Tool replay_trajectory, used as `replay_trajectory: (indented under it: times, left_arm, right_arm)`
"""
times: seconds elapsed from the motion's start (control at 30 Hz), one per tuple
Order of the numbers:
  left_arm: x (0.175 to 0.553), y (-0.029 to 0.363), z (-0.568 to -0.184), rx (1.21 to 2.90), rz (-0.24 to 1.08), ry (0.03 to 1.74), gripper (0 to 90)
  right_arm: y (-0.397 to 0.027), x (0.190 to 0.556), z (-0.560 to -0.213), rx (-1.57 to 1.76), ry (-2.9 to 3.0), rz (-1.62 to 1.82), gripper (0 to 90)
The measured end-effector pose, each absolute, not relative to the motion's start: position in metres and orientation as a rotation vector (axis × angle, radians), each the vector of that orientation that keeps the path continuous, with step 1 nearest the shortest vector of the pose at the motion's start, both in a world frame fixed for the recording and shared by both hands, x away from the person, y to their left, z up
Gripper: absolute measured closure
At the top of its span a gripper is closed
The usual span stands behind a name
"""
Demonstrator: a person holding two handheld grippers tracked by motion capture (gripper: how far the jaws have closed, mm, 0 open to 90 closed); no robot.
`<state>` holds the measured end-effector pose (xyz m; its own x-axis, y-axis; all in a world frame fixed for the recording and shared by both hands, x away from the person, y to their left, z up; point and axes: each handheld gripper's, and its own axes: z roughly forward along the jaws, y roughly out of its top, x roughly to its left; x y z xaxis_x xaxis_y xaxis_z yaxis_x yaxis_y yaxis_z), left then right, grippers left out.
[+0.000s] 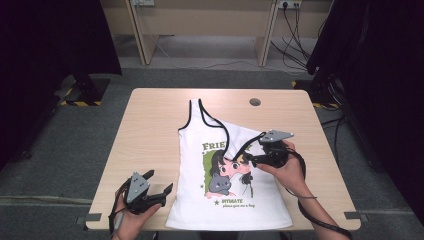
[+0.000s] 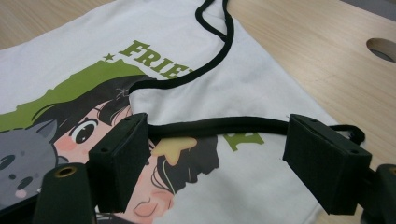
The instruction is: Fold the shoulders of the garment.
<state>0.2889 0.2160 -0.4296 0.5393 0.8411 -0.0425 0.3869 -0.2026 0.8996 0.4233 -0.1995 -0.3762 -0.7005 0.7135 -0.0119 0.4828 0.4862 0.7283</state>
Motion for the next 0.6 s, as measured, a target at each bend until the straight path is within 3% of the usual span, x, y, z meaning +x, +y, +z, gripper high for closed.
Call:
replay_trajectory:
  times: [0.6]
  left_arm:
    - [0.302, 0.215, -0.422, 1.823, 0.568, 0.998, 18.1]
  right_arm:
    - [-0.273, 0.364, -0.366, 1.112, 2.379, 1.062, 16.5]
